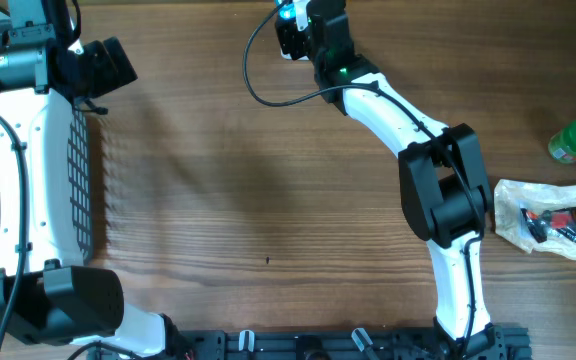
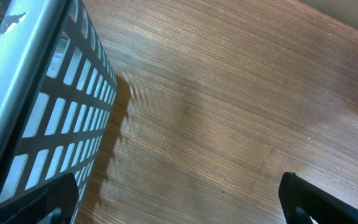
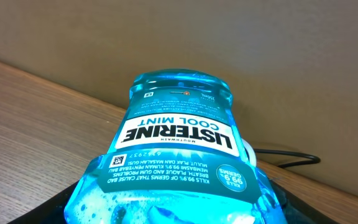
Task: Scan the item barcode
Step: 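Hold the bottle label in front of the scanner with the right gripper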
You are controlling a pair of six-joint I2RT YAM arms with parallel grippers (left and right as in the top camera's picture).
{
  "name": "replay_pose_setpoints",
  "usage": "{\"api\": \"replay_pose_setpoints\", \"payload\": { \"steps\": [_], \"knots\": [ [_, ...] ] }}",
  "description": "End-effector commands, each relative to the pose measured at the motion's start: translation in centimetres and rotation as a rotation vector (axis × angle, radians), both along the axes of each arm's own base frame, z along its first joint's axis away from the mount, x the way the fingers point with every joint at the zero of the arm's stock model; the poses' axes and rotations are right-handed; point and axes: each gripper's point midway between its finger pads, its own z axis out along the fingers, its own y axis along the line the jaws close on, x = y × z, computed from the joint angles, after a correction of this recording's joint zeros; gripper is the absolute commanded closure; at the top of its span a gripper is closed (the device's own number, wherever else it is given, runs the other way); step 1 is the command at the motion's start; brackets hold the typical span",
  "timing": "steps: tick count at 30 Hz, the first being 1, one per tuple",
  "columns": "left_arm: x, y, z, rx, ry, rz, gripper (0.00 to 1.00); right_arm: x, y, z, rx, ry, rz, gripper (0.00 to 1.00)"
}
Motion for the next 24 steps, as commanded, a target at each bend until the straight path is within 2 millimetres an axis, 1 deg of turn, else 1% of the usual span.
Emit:
{"api": "replay_pose_setpoints", "payload": {
  "steps": [1,3,4,7,16,24],
  "knots": [
    [-0.1,0.3,-0.5,0.002,0.013,0.010,0.00,0.7,-0.2,1.8,0.024,-0.048,0.015,0.37],
    [-0.1,0.3,-0.5,0.002,0.013,0.009,0.00,1.0,-0.5,1.5,0.025,-0.052,0.008,0.37],
    [-0.1,0.3,-0.5,0.002,0.013,0.009,0.00,1.3,-0.8,0.9,0.025,-0.050,0.004,0.37],
    [-0.1,0.3,-0.5,0.002,0.013,0.009,0.00,1.7,-1.1,0.4,0.027,-0.058,0.000,0.37],
    [-0.1,0.3,-0.5,0.002,0.013,0.009,0.00,1.5,0.1,0.0,0.058,-0.058,0.131,0.37],
    [-0.1,0.3,-0.5,0.002,0.013,0.009,0.00,1.7,0.3,-0.6,0.064,-0.065,0.140,0.37]
  ]
}}
